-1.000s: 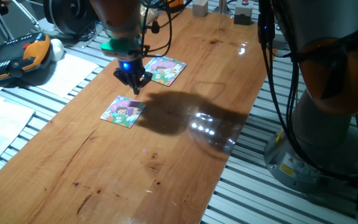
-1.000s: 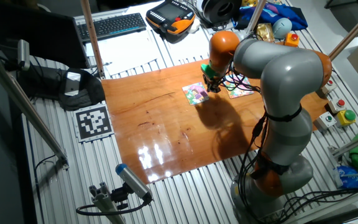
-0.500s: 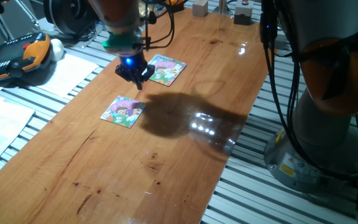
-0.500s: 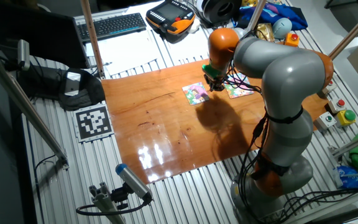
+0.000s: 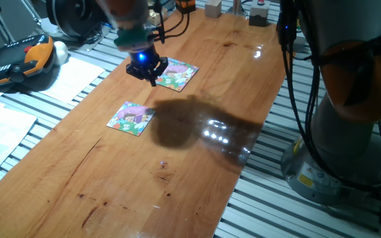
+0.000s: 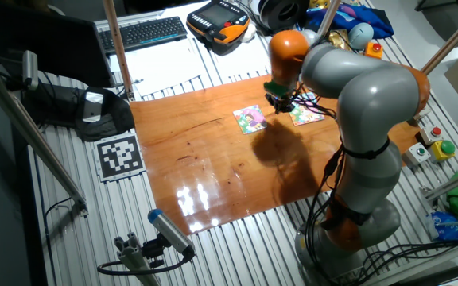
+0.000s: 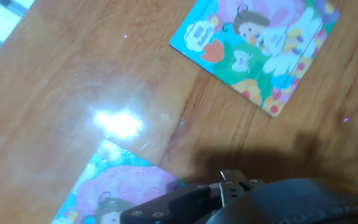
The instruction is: Assemble one piece of a puzzle
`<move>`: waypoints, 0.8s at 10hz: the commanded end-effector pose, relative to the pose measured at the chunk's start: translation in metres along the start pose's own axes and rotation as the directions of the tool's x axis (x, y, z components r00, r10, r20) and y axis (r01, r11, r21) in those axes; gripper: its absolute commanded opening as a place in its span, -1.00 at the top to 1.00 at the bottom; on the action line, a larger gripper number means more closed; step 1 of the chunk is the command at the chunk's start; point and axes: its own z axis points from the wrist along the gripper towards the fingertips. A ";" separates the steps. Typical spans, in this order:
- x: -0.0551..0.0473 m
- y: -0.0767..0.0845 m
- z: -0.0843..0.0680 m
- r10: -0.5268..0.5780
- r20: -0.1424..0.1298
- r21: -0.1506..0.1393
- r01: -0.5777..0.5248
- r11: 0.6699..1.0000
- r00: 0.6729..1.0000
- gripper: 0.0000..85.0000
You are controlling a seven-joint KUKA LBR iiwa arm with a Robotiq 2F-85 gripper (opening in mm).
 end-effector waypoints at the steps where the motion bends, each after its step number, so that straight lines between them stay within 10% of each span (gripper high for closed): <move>1: -0.002 -0.001 0.000 -0.497 0.096 -0.017 0.501 0.865 0.862 1.00; 4: -0.008 -0.008 0.000 -0.601 0.114 -0.029 0.607 0.794 0.791 1.00; 8: -0.007 -0.015 -0.003 -0.620 0.095 -0.073 0.627 0.776 0.779 1.00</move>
